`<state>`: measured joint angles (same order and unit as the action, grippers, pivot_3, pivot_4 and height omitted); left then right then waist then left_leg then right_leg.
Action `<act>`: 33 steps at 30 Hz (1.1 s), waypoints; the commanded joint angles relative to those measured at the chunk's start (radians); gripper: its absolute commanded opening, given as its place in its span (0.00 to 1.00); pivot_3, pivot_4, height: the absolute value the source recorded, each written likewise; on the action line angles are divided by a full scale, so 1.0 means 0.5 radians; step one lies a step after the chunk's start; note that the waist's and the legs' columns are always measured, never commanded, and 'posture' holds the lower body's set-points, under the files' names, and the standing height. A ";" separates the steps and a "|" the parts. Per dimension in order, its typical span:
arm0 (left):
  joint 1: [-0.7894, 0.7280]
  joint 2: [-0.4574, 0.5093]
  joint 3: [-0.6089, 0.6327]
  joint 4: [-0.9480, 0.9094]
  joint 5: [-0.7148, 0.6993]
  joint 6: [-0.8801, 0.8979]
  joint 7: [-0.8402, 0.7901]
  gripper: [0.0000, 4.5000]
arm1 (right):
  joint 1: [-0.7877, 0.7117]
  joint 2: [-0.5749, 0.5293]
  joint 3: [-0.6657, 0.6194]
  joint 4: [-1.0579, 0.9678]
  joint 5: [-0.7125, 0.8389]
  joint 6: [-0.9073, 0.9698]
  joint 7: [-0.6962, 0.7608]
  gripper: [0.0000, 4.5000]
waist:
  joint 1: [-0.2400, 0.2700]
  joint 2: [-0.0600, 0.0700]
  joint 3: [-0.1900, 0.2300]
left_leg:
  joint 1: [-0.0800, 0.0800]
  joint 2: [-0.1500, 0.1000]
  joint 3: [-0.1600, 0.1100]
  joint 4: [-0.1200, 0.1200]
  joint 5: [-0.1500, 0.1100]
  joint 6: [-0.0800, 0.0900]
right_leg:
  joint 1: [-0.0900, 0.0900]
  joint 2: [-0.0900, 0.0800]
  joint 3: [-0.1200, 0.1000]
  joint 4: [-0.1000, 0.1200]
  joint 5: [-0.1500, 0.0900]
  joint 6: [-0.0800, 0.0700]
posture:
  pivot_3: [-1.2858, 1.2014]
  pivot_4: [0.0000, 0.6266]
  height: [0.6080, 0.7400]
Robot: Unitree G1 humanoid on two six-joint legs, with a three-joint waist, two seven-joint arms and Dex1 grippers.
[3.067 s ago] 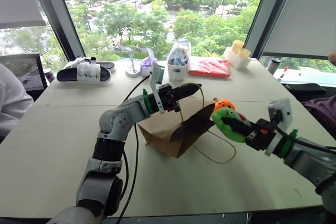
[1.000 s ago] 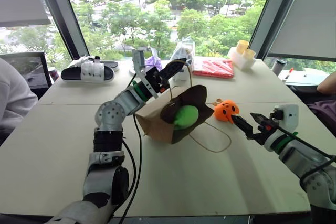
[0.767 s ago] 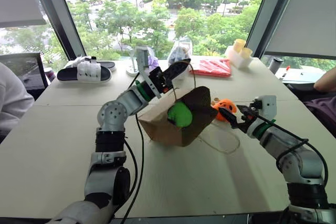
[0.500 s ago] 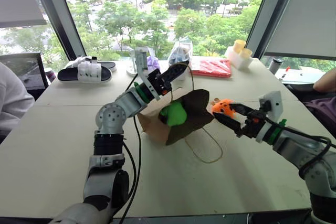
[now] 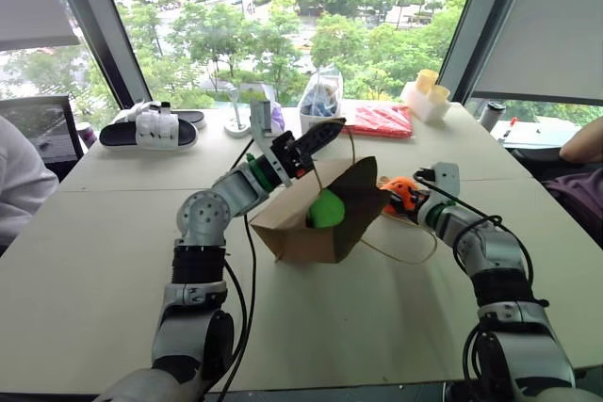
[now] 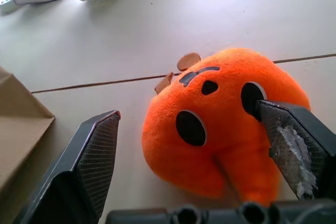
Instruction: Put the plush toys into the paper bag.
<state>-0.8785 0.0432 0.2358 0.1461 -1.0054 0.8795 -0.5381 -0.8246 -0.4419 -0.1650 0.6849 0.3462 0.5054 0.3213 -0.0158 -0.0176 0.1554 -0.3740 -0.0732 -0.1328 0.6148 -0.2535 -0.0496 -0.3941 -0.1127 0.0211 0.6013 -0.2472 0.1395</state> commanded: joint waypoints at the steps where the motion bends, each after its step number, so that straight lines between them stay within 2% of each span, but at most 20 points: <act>1: 0.027 -0.013 -0.064 -0.124 -0.014 0.020 -0.004 0.00 | -0.149 -0.017 0.041 0.331 -0.143 -0.119 0.033 0.88 | 0.003 0.000 0.000 | 0.000 0.000 0.000 0.000 0.000 0.000 | 0.001 0.000 0.000 0.000 0.000 0.000 | 0.52 0.24 1.00; 3: 0.046 -0.014 -0.080 -0.141 -0.013 0.024 -0.002 0.00 | -0.183 -0.027 0.077 0.415 -0.214 -0.173 0.058 0.70 | -0.002 0.000 0.000 | 0.000 0.000 0.000 0.001 0.000 0.000 | 0.002 0.000 0.000 -0.002 0.000 0.000 | 0.52 0.24 1.00; 9: 0.072 -0.018 -0.102 -0.163 -0.029 0.033 0.006 0.00 | -0.195 -0.047 0.176 0.512 -0.404 -0.272 0.081 0.05 | -0.010 0.000 0.000 | 0.002 0.000 0.000 0.002 0.000 0.000 | 0.004 0.000 0.000 -0.001 0.000 0.000 | 0.52 0.24 1.00; 10: 0.071 -0.018 -0.104 -0.161 -0.029 0.033 0.006 0.00 | -0.191 -0.048 0.184 0.506 -0.424 -0.291 0.091 0.01 | -0.010 0.000 0.000 | 0.003 0.000 0.000 0.002 0.000 0.000 | 0.005 0.001 0.000 -0.001 0.000 0.000 | 0.52 0.24 1.00; 15: 0.041 -0.004 -0.097 -0.134 -0.028 0.032 -0.004 0.00 | -0.112 -0.098 0.097 0.197 -0.403 -0.405 0.098 0.01 | -0.008 0.000 0.000 | 0.003 0.000 0.000 0.003 0.000 -0.001 | 0.005 0.001 0.000 0.000 0.000 0.000 | 0.52 0.24 1.00; 18: -0.008 0.007 -0.043 -0.104 -0.072 0.036 0.006 0.00 | 0.069 -0.169 -0.061 -0.364 -0.300 -0.312 0.059 0.01 | 0.006 0.000 0.000 | -0.003 -0.001 -0.002 0.002 0.000 -0.001 | 0.000 0.000 0.000 0.000 0.000 0.000 | 0.52 0.24 1.00; 22: -0.025 0.037 -0.059 -0.107 -0.037 0.011 -0.039 0.00 | 0.449 -0.274 -0.245 -1.273 -0.068 0.071 0.124 0.01 | 0.009 0.000 0.000 | -0.004 -0.001 -0.003 -0.001 0.000 -0.001 | -0.003 0.000 -0.001 -0.001 0.001 0.001 | 0.52 0.24 1.00; 24: -0.028 0.036 -0.064 -0.099 -0.034 0.008 -0.046 0.00 | 0.599 -0.323 -0.312 -1.585 0.068 0.246 0.180 0.01 | 0.006 0.000 0.000 | -0.003 -0.001 -0.003 -0.003 0.000 0.000 | -0.002 0.000 -0.001 -0.002 0.001 0.001 | 0.52 0.24 1.00; 27: -0.036 0.025 -0.077 -0.054 -0.014 -0.012 -0.069 0.00 | 0.816 -0.419 -0.445 -2.021 0.358 0.516 0.315 0.01 | 0.006 0.000 0.000 | -0.002 0.000 -0.001 0.000 -0.001 0.001 | 0.001 0.000 -0.001 -0.003 0.001 0.001 | 0.52 0.24 1.00; 29: -0.042 0.006 -0.093 -0.020 -0.004 -0.020 -0.089 0.00 | 0.944 -0.510 -0.554 -2.282 0.590 0.697 0.411 0.01 | 0.008 0.001 0.000 | 0.001 0.000 -0.001 0.001 -0.008 0.013 | 0.004 0.000 -0.001 -0.003 0.000 0.001 | 0.52 0.24 1.00; 33: -0.058 -0.024 -0.129 0.062 0.016 -0.027 -0.149 0.00 | 1.097 -0.697 -0.635 -2.580 0.940 0.995 0.512 0.01 | 0.012 -0.001 0.000 | 0.000 0.000 -0.002 0.004 -0.009 0.016 | 0.007 0.000 -0.002 -0.004 0.000 0.001 | 0.52 0.24 1.00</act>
<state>-0.8786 0.0363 0.1817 0.1816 -1.0055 0.8817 -0.5912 -0.2783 -0.7756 -0.4517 -0.5474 0.7485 0.9647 0.5632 -0.0096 -0.0179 0.1555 -0.3734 -0.0731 -0.1338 0.6171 -0.2581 -0.0416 -0.3898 -0.1126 0.0195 0.5991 -0.2469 0.1401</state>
